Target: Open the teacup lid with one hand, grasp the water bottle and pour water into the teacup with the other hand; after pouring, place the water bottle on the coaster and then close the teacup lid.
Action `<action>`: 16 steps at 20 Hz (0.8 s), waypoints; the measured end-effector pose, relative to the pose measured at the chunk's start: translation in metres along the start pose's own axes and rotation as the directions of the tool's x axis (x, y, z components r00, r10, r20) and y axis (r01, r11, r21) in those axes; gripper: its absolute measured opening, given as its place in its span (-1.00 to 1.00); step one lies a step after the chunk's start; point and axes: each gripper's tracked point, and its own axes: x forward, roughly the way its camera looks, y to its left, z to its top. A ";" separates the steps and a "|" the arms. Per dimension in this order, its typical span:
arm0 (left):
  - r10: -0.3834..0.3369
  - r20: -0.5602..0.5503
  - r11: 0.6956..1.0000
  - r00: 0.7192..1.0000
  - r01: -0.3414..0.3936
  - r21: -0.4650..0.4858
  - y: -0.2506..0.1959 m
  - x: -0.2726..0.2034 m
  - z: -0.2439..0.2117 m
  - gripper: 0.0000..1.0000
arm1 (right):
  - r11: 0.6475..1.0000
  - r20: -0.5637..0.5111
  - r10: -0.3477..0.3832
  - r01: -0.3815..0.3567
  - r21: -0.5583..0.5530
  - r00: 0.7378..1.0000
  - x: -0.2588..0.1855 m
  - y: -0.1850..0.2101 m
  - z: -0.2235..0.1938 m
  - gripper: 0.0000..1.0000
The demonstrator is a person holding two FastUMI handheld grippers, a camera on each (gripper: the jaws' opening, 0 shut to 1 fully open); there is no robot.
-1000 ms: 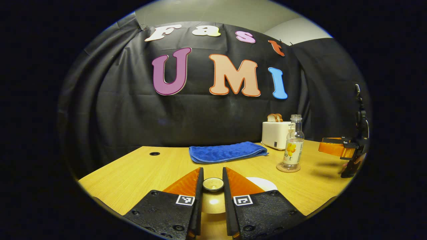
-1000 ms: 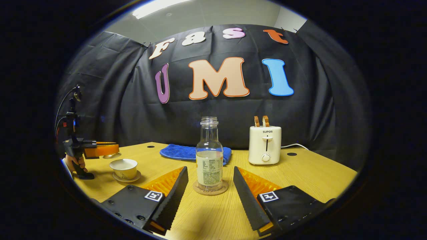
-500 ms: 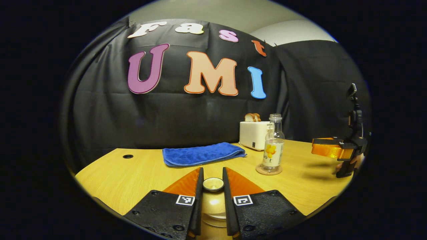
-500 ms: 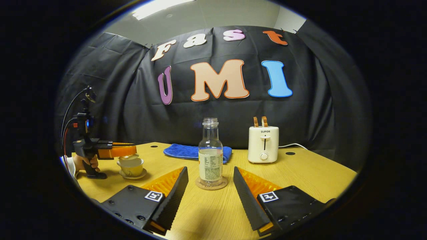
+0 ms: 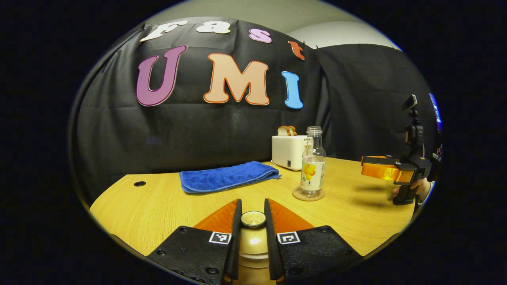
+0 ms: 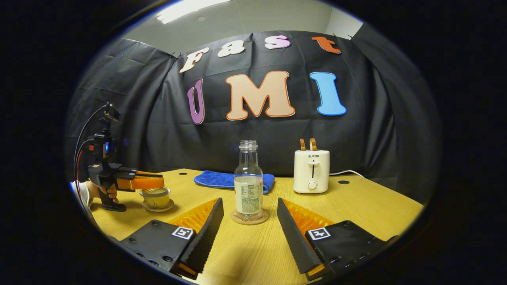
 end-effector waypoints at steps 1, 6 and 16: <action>-0.006 -0.017 1.000 1.000 0.006 0.004 -0.001 0.000 -0.003 -0.46 | 1.000 0.000 -0.001 0.001 0.000 1.000 0.000 0.000 0.000 0.67; -0.027 -0.048 0.999 0.998 0.027 0.019 -0.006 -0.001 -0.006 -0.44 | 1.000 0.000 -0.005 0.005 0.000 1.000 0.000 -0.002 0.000 0.86; 0.021 0.025 1.000 0.999 -0.021 -0.020 -0.001 -0.015 0.004 -0.13 | 1.000 0.000 -0.010 0.010 0.000 1.000 0.000 -0.002 0.001 0.75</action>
